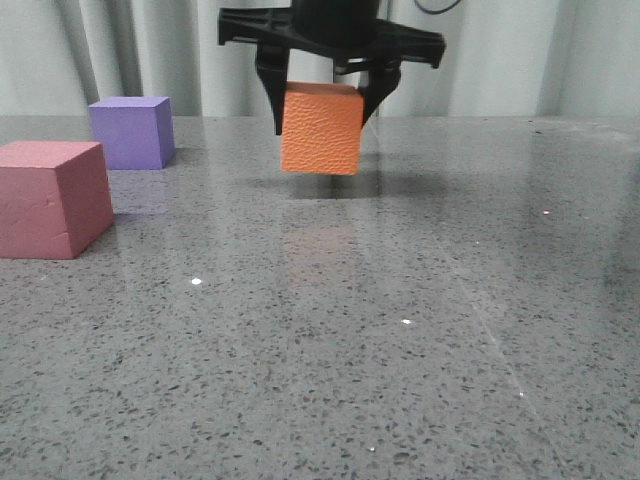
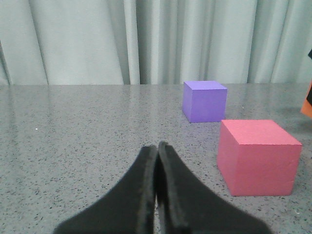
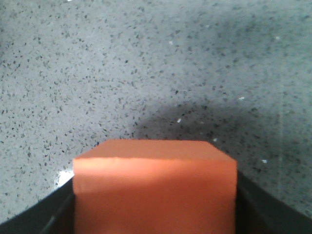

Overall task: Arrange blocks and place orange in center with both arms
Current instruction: 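Lift the orange cube with the right gripper and carry it toward the table center, then set the orange cube down, open the right gripper and raise it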

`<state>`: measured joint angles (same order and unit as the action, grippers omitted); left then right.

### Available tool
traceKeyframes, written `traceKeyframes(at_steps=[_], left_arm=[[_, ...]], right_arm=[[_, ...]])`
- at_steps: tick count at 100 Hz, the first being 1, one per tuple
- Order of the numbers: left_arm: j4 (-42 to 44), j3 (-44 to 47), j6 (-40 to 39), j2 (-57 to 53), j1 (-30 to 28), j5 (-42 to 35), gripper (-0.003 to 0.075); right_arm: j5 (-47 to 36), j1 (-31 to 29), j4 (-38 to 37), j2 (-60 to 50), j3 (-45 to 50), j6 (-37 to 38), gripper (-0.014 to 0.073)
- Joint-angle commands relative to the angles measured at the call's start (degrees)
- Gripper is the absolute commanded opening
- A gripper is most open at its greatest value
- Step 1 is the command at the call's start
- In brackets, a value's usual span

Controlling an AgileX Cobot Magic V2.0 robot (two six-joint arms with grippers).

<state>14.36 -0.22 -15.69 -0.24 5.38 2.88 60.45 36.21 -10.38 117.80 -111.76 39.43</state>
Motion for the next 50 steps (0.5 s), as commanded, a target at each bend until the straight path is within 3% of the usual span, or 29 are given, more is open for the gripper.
traceKeyframes(at_steps=[1, 35, 42, 50], left_arm=[[-0.3, 3.0, -0.6, -1.8, -0.2, -4.3, -0.0019], [-0.3, 3.0, -0.6, -1.8, -0.2, -4.3, -0.0019], [-0.3, 3.0, -0.6, -1.8, -0.2, -4.3, -0.0019], [-0.3, 3.0, -0.6, -1.8, -0.2, -4.3, -0.0019]], right_arm=[[0.6, 0.2, -2.1, -1.6, -3.4, 0.3, 0.0047], [2.2, 0.3, -2.0, 0.4, -3.9, 0.7, 0.0055], [2.2, 0.3, -1.6, 0.4, -3.9, 0.7, 0.0106], [2.2, 0.3, -1.2, 0.4, -3.9, 0.7, 0.0223]])
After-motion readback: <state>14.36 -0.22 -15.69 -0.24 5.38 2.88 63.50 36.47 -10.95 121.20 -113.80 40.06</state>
